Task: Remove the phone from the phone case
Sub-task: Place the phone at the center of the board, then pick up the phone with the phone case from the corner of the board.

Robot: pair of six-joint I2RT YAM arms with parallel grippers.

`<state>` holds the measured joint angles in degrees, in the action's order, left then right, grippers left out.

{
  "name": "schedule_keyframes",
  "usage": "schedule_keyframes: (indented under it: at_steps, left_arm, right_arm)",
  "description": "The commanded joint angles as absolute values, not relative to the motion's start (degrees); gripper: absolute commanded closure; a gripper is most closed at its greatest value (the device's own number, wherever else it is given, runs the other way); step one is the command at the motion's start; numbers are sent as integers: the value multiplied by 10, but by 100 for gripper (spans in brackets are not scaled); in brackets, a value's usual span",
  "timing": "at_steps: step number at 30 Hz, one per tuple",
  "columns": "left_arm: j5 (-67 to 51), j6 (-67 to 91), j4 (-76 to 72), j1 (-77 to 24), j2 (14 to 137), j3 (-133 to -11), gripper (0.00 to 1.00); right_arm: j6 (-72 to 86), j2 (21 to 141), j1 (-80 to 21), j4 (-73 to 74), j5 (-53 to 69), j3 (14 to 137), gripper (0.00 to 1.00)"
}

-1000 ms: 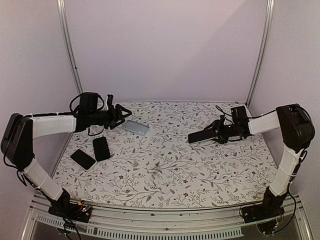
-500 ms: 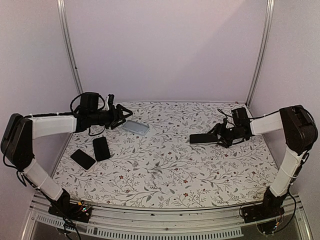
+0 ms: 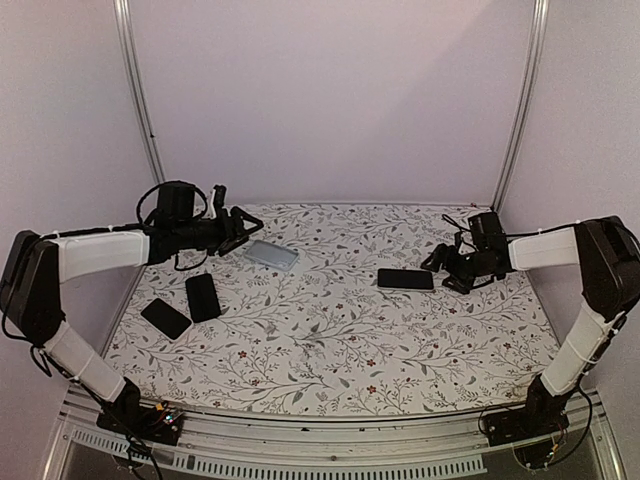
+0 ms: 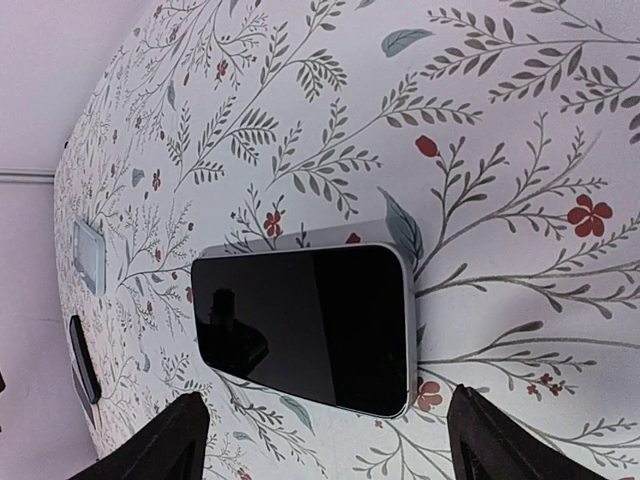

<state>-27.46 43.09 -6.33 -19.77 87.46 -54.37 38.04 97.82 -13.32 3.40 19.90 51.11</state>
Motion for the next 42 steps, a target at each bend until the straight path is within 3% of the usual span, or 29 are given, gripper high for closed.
schedule_keyframes:
  at_steps: [1, 3, 14, 22, 42]
  left_arm:
    - [-241, 407, -27, -204, 852, -535, 29]
    - [-212, 399, -7, -205, 843, -529, 29]
    - [34, 358, 159, -199, 821, -490, 28]
    - [131, 336, 217, -171, 866, -505, 23]
    - [121, 311, 218, -136, 1029, -580, 1]
  right_arm:
    - [362, 943, -134, 50, 169, 498, 6]
    - [356, 930, -137, 56, 162, 497, 1]
    - [340, 835, -142, 63, 109, 476, 1]
    - [319, 787, -142, 66, 90, 481, 1]
    - [297, 750, -142, 44, 128, 461, 1]
